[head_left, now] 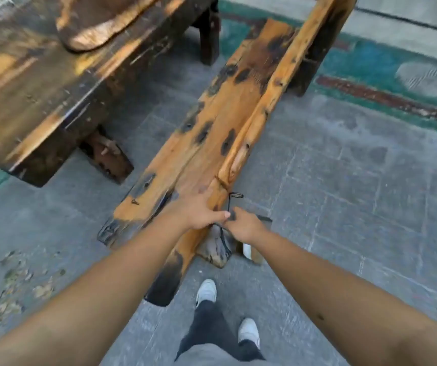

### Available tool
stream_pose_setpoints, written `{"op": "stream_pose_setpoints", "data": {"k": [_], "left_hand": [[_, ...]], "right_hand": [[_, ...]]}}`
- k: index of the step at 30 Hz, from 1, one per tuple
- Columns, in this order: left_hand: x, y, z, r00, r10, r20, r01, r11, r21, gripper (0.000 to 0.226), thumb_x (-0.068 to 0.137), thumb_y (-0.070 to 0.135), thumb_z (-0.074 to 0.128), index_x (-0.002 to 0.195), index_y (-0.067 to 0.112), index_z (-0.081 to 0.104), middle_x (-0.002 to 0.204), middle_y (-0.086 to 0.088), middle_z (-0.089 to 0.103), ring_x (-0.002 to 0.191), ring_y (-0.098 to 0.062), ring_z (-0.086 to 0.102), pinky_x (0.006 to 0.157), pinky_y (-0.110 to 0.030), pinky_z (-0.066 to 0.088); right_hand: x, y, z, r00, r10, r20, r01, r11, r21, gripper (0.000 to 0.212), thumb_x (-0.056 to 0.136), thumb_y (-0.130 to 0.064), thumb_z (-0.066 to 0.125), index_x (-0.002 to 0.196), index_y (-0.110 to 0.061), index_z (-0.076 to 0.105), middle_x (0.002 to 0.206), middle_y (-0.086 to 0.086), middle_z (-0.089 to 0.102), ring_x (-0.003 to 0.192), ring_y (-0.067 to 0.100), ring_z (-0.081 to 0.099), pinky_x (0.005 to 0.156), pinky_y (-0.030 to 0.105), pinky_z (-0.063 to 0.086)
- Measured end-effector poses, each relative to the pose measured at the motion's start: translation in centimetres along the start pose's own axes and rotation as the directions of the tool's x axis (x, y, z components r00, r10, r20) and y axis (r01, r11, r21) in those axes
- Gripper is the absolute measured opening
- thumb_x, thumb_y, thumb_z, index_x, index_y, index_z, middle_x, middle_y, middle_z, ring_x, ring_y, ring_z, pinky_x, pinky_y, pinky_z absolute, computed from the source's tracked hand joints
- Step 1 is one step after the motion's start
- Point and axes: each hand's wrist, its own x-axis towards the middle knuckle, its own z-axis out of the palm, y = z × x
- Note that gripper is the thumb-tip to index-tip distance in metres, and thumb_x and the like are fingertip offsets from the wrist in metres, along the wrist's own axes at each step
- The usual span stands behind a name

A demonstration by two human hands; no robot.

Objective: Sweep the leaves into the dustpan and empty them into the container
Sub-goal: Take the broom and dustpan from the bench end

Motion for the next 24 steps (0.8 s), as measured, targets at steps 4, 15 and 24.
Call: {"op": "stream_pose_setpoints", "data": {"k": [4, 15, 24], "left_hand": [[2.1, -1.2, 1.8, 0.991, -0.001, 0.134, 0.028, 0.981, -0.194, 0.076, 0.086, 0.061, 0.049, 0.147, 0.020, 0.028, 0.148, -0.011, 0.043, 0.134, -0.030, 0.041, 0.106, -0.038, 0.039], [3.5, -2.4, 3.5, 0.979, 0.160, 0.130, -0.118, 0.951, -0.287, 0.034, 0.085, 0.028, 0.060, 0.119, 0.024, 0.062, 0.107, -0.006, 0.070, 0.097, -0.022, 0.063, 0.082, -0.033, 0.051], [-0.4, 2.8, 4.5, 0.995, 0.082, -0.064, -0.103, 0.864, -0.492, 0.029, 0.083, 0.031, 0.061, 0.112, 0.027, 0.065, 0.095, 0.002, 0.071, 0.082, -0.013, 0.065, 0.070, -0.027, 0.051]], "right_hand": [[3.0, -1.0, 2.3, 0.982, 0.184, 0.046, -0.189, 0.926, 0.325, 0.058, 0.100, -0.048, 0.029, 0.145, -0.013, 0.040, 0.152, 0.012, 0.039, 0.138, 0.031, 0.037, 0.114, 0.041, 0.028], [6.3, -1.3, 3.4, 0.922, 0.361, 0.138, -0.365, 0.696, 0.618, 0.051, 0.102, -0.040, 0.035, 0.132, -0.005, 0.055, 0.127, 0.012, 0.058, 0.121, 0.029, 0.054, 0.106, 0.034, 0.038], [2.0, 1.7, 1.4, 0.925, 0.326, 0.197, -0.344, 0.493, 0.800, 0.021, 0.092, -0.030, 0.054, 0.084, -0.015, 0.066, 0.087, 0.010, 0.070, 0.071, 0.017, 0.061, 0.060, 0.025, 0.044]]}}
